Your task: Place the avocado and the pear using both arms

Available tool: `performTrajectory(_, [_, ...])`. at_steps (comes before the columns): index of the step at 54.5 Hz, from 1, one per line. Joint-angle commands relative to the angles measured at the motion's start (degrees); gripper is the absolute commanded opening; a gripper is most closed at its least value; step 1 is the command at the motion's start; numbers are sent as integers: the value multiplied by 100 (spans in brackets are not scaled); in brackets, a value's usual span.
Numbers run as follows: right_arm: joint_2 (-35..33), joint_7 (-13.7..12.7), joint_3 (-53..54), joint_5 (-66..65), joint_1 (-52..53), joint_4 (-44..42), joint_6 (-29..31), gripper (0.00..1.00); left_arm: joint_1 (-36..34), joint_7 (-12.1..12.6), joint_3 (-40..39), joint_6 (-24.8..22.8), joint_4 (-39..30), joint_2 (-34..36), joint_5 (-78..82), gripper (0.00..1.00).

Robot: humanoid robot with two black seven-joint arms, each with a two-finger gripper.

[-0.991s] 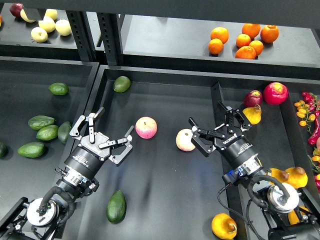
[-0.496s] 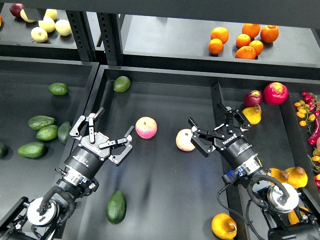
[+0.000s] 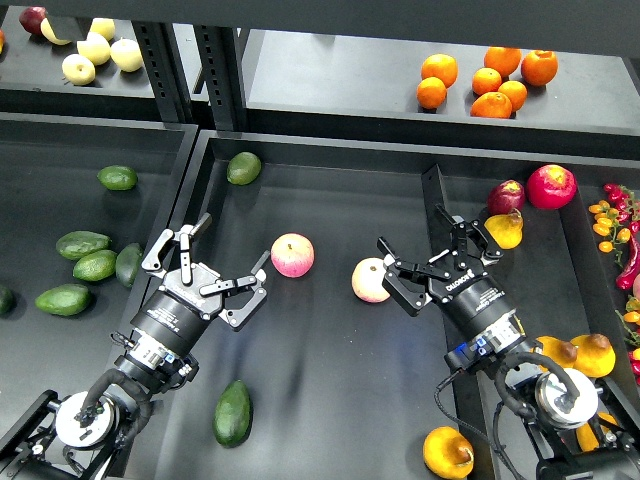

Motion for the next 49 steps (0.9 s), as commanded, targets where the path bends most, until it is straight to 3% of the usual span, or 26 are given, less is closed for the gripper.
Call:
performTrajectory(1, [0,0,-7,0,-12,6,-4,100,-115,98,27,0,0,0,20,100])
performTrajectory(12, [0,0,89,-18,24,-11,-30,100,-589,230,168,0,18,0,292,100])
performTrajectory(23, [0,0,414,-35,199,-29,-329,100,-1196,818,545,0,150,799,582,100])
performTrajectory(28, [0,0,782,-35,366,-38,-714,100,-1747,1281,1123,0,167,1587,749,100])
performTrajectory(49, [0,0,889,-44,612,-47,-768,100,-3041,1281,2434,0,211,2671,854,100])
